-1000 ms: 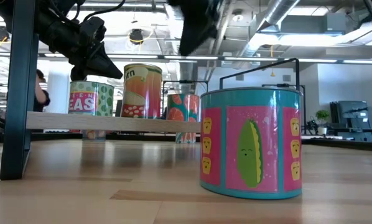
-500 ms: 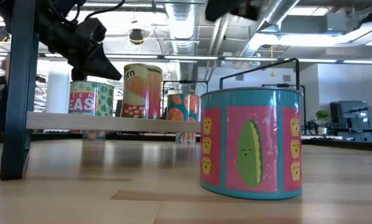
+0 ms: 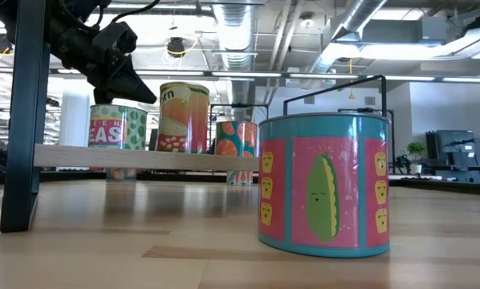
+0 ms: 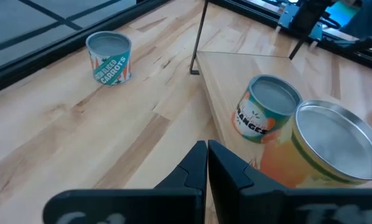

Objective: Pick and place cans onto a shelf
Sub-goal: Put the bottom canned peaches on the shelf

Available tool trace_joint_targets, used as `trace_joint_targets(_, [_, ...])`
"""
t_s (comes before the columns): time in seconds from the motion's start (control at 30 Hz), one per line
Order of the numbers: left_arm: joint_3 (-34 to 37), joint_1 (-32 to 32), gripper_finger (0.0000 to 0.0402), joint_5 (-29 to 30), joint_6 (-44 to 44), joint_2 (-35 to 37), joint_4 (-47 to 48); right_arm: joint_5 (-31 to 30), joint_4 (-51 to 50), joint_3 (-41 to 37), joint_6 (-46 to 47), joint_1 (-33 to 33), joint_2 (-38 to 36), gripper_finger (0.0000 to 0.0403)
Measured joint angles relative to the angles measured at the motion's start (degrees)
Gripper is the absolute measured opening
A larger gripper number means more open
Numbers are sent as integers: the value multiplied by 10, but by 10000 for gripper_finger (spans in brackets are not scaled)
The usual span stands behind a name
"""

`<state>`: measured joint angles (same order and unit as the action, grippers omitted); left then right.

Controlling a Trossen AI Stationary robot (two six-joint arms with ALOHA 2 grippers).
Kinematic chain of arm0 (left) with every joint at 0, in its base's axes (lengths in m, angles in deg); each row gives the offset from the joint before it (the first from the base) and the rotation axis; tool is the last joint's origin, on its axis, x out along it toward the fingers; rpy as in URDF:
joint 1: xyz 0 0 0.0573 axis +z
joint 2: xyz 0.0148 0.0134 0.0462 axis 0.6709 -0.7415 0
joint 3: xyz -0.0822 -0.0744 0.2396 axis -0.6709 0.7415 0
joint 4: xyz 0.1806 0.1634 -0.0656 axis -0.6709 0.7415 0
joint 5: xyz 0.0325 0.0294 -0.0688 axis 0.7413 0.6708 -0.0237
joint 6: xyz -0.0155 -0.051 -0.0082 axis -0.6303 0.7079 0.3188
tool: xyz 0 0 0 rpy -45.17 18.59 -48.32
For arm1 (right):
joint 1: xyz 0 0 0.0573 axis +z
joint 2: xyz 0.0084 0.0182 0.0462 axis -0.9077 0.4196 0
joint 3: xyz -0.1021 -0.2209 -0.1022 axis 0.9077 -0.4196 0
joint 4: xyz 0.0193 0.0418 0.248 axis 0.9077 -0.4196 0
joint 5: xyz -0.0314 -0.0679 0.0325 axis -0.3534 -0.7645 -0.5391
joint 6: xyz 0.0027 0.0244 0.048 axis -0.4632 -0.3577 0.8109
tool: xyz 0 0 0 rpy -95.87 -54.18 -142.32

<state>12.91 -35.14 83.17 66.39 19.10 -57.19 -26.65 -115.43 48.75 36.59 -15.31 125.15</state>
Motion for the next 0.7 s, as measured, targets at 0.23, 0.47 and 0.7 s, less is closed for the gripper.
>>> trace_joint_targets(0.23, [0,0,0,3,0,0,0,130,-125,-2,123,43,0,83])
trace_joint_targets(0.47, [0,0,0,5,0,0,0,134,-163,-7,124,33,0,163])
trace_joint_targets(0.7, [0,0,0,6,0,0,1,142,-130,-32,114,24,1,200])
